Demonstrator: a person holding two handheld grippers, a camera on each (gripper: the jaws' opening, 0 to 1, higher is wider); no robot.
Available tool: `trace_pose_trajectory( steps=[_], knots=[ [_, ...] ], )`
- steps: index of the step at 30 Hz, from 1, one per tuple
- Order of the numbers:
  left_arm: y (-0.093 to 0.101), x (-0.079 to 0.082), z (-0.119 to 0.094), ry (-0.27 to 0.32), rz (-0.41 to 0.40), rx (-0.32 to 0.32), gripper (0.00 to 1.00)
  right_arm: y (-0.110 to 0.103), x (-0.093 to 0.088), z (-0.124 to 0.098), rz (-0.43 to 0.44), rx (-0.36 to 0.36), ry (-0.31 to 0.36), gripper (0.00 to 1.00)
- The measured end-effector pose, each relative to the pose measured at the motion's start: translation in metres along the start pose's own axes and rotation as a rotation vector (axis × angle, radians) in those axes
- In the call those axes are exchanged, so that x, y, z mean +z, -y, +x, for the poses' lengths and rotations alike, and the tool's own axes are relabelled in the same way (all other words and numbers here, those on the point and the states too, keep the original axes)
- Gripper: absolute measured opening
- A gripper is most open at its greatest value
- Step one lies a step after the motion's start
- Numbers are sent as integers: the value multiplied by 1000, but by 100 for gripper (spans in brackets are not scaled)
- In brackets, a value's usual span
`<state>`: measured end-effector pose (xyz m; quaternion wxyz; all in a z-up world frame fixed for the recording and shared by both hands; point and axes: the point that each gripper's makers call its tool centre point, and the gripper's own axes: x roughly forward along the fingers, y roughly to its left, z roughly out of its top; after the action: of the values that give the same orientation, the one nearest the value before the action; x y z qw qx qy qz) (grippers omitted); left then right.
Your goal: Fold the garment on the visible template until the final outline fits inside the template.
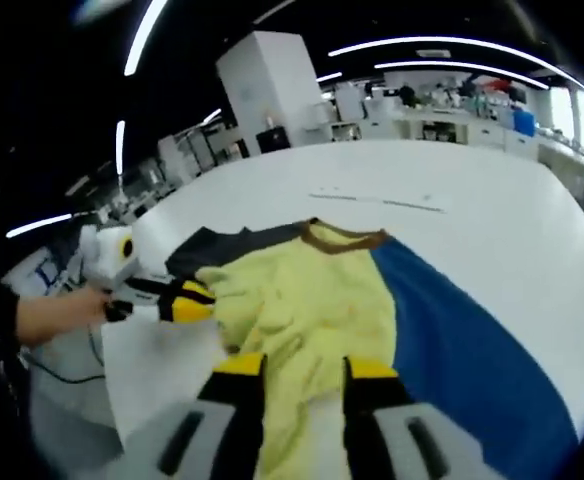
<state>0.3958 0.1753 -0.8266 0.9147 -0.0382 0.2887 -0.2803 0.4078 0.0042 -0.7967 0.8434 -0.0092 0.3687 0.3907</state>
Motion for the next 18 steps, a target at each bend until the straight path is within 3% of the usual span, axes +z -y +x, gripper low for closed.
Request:
trace_pose_trajectory(
  steps=[7, 18],
  knots=[
    [6, -9, 5, -27, 15, -13, 11, 1, -23, -13, 28, -17, -21, 26],
    [8, -9, 12, -35, 23, 7, 7, -7, -72, -29, -12, -77, -127, 22]
  ],
)
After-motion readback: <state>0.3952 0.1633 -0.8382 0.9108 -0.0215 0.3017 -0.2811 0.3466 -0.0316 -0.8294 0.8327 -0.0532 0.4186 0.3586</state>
